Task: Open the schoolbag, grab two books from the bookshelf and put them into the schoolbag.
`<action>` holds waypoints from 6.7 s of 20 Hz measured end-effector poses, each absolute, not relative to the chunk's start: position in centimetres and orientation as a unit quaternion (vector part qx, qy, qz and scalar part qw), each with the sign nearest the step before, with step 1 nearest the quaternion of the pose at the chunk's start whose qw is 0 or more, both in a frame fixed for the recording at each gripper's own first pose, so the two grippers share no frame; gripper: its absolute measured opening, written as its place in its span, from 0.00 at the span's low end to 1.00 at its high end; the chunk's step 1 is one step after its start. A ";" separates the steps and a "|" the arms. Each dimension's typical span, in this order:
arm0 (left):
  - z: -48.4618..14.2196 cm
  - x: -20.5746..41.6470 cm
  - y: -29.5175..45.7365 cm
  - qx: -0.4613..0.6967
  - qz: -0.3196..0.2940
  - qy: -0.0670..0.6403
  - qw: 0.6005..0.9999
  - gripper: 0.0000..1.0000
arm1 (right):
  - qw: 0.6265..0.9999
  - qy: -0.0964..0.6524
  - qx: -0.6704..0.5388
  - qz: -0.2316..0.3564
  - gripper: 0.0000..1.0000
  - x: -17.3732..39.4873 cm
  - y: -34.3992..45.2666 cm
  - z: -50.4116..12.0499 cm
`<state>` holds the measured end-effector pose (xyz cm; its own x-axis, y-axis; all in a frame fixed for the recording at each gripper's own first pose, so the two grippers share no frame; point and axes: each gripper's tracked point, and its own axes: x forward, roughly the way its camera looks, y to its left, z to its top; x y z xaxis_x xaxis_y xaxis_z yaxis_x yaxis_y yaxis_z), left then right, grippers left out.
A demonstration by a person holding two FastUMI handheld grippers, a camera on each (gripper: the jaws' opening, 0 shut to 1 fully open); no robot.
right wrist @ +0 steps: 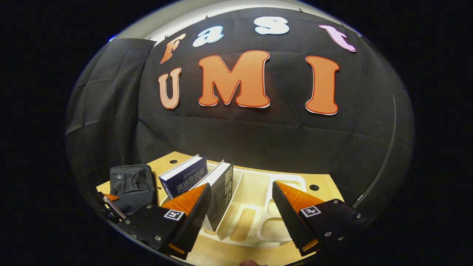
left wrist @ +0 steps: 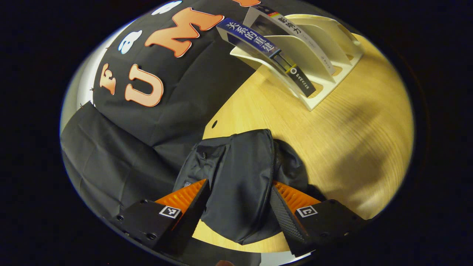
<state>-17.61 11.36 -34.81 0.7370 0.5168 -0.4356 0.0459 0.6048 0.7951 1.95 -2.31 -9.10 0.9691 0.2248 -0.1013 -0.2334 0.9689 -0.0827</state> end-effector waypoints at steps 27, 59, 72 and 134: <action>-29.9 -13.9 14.8 0.243 -0.108 0.428 0.864 0.07 | 0.987 0.117 -0.099 0.052 0.98 2.7 6.3 -7.4; -19.1 -9.4 20.0 0.166 -0.260 0.541 0.782 0.06 | 0.853 0.514 -0.045 0.077 0.90 10.4 14.8 -15.5; -19.8 -9.3 19.9 0.173 -0.295 0.547 0.764 0.06 | 0.812 0.583 -0.018 -0.025 0.40 11.0 14.6 -19.6; -19.2 -10.3 18.7 0.099 -0.256 0.510 0.816 0.05 | 0.773 0.391 0.454 0.209 0.36 -6.4 33.9 -24.7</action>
<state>-10.35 18.70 -19.24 0.3500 -0.3164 -0.8817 0.5174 0.8499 -0.0996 -6.39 33.90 -24.69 0.6068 0.6784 -0.4142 0.0319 0.4998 0.8655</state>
